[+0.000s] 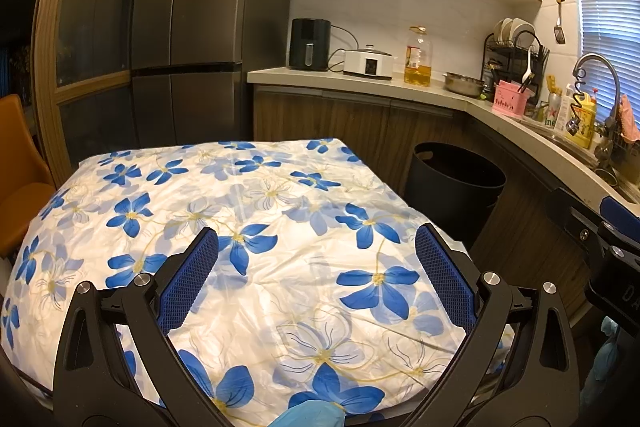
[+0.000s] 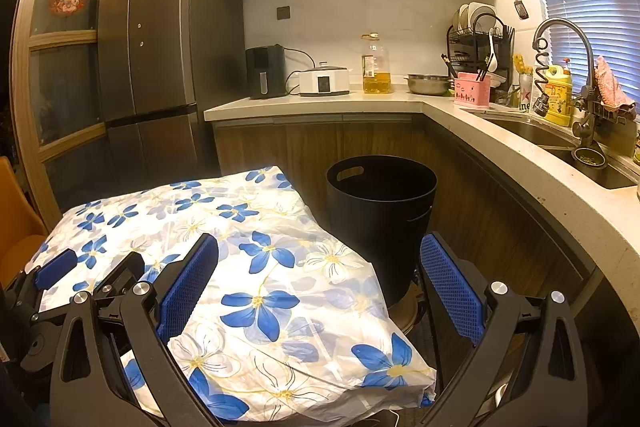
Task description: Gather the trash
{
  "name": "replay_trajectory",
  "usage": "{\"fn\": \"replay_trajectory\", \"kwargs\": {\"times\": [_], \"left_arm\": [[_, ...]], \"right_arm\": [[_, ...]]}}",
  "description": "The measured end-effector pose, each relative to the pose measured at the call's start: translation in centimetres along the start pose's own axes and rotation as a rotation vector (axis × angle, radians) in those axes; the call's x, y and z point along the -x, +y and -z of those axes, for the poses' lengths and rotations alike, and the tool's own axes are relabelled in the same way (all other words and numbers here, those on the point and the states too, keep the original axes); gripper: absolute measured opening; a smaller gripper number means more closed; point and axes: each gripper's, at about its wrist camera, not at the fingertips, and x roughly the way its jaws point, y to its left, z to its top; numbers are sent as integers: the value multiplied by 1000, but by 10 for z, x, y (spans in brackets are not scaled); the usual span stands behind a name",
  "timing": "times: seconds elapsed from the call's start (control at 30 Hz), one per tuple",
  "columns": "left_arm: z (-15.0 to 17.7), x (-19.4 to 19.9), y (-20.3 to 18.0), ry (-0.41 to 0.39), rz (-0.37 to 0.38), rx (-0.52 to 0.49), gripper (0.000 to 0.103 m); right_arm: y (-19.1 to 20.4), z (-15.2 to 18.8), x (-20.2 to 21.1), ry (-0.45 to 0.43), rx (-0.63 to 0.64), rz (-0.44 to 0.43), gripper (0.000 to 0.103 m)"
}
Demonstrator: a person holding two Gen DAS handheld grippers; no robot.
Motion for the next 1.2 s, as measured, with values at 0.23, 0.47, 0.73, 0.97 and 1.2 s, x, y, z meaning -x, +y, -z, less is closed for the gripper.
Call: {"fn": "replay_trajectory", "kwargs": {"times": [0.23, 0.47, 0.73, 0.97, 1.2], "left_arm": [[0, 0, -1, -1, 1, -2, 97], [0, 0, -1, 0, -1, -1, 97], [-1, 0, 1, -1, -1, -1, 97], [-1, 0, -1, -1, -3, -1, 97], [-1, 0, -1, 0, -4, -1, 97]], "right_arm": [[-1, 0, -1, 2, 0, -3, 97], [-1, 0, -1, 3, 0, -3, 97], [-2, 1, -1, 2, -3, -5, 97], [-3, 1, -2, 1, -4, -7, 97], [-4, 1, -1, 2, -5, -8, 97]]}}
